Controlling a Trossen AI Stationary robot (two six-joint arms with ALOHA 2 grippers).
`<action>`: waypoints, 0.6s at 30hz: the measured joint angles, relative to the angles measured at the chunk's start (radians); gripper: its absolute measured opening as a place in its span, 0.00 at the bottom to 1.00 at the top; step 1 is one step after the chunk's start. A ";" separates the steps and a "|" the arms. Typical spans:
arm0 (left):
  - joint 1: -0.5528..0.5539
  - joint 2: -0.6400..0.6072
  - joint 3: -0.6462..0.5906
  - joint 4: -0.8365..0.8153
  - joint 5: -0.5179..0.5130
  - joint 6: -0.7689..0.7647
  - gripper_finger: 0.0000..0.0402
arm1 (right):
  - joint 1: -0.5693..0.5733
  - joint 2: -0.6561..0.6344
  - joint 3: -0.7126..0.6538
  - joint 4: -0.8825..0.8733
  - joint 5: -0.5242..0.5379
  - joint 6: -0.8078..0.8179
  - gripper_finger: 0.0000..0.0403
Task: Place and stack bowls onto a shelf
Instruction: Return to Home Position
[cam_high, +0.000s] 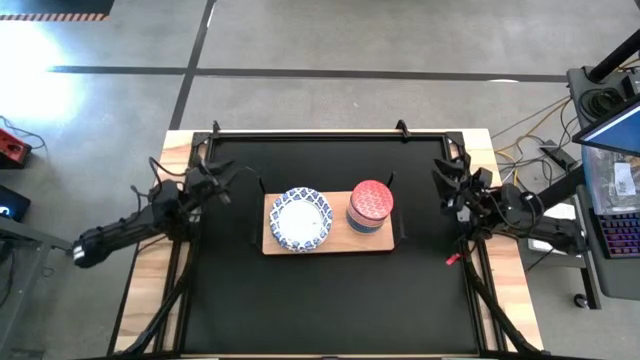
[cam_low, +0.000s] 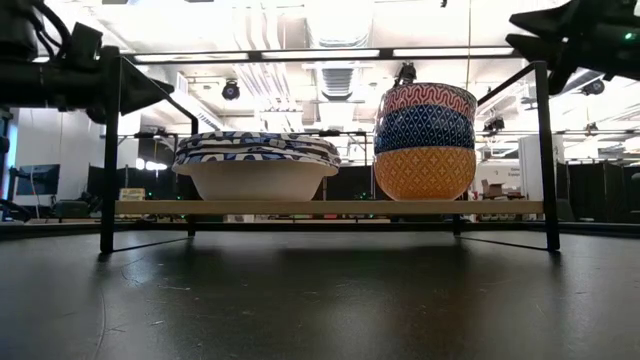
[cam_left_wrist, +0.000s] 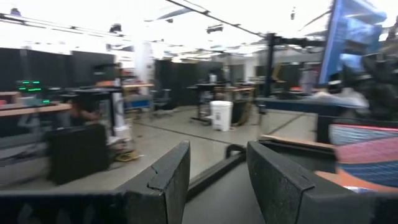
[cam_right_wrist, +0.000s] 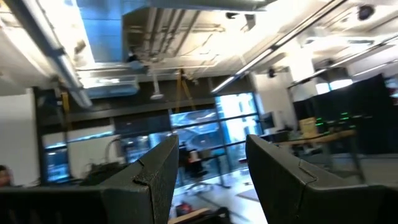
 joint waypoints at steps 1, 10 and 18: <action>0.018 0.000 0.000 0.000 0.000 0.000 0.35 | -0.018 0.000 0.000 0.000 0.000 0.000 0.44; 0.214 0.000 0.000 0.000 0.000 0.000 0.35 | -0.180 0.000 0.000 0.000 0.000 0.000 0.44; 0.404 0.000 0.000 0.000 0.000 0.000 0.35 | -0.283 0.000 0.000 0.000 0.000 0.000 0.44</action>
